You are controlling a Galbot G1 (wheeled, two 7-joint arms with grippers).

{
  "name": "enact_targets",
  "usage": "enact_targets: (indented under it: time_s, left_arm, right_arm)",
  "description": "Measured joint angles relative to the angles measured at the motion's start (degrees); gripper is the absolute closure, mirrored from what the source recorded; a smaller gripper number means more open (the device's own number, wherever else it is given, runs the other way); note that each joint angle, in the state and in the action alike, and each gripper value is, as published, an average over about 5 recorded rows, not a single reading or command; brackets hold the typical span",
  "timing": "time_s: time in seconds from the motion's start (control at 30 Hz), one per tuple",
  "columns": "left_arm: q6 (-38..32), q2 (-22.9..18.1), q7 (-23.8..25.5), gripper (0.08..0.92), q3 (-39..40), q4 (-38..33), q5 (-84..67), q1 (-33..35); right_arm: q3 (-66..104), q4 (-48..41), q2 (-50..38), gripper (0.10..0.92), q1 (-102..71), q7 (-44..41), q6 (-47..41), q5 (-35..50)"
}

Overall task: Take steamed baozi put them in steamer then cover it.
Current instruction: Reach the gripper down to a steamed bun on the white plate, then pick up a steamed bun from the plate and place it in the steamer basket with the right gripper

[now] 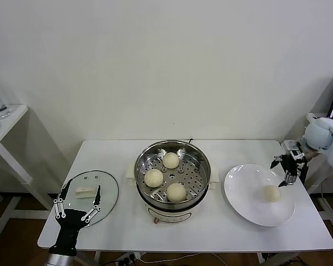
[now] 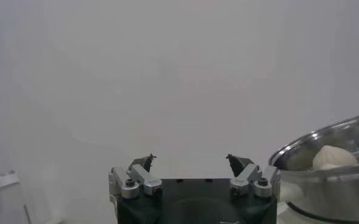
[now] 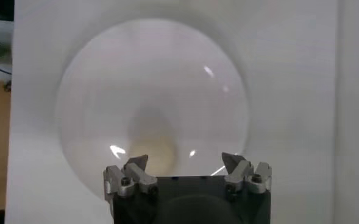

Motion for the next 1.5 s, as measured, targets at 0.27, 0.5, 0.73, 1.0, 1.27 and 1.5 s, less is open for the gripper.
enact_targets:
  time_s: [0.27,0.5,0.73,1.0,1.27,1.5]
  left_arm:
    - [0.02,-0.1,-0.02,0.177,-0.05,0.07,-0.1,0.2]
    - [0.03,-0.26,-0.03,0.177,-0.09,0.16,-0.11,0.28]
    - [0.06,-0.24,-0.04,0.177,-0.33,0.25,-0.11,0.34]
    - [0.1,-0.15,-0.05,0.177,-0.31,0.24,-0.13,0.28]
    - [0.2,0.28,-0.06,0.177,0.08,-0.06,-0.14,0.03]
    - [0.13,0.67,-0.06,0.177,0.35,-0.1,-0.14,-0.16]
  right_arm:
    - [1.47,-2.5,1.72,0.203,-4.41,1.56,-0.54,-1.19]
    - [3.25,-4.85,3.54,0.204,-7.01,2.25,-0.58,-2.75]
    - [4.57,-6.68,4.78,0.3,-8.23,2.53,-0.55,-3.85]
    - [4.59,-6.43,4.57,0.356,-7.75,2.03,-0.62,-3.57]
    - [0.04,-2.45,4.63,0.355,0.37,-1.35,-0.74,0.57]
    - [-9.39,3.43,7.65,0.352,14.61,-5.31,-2.0,8.71]
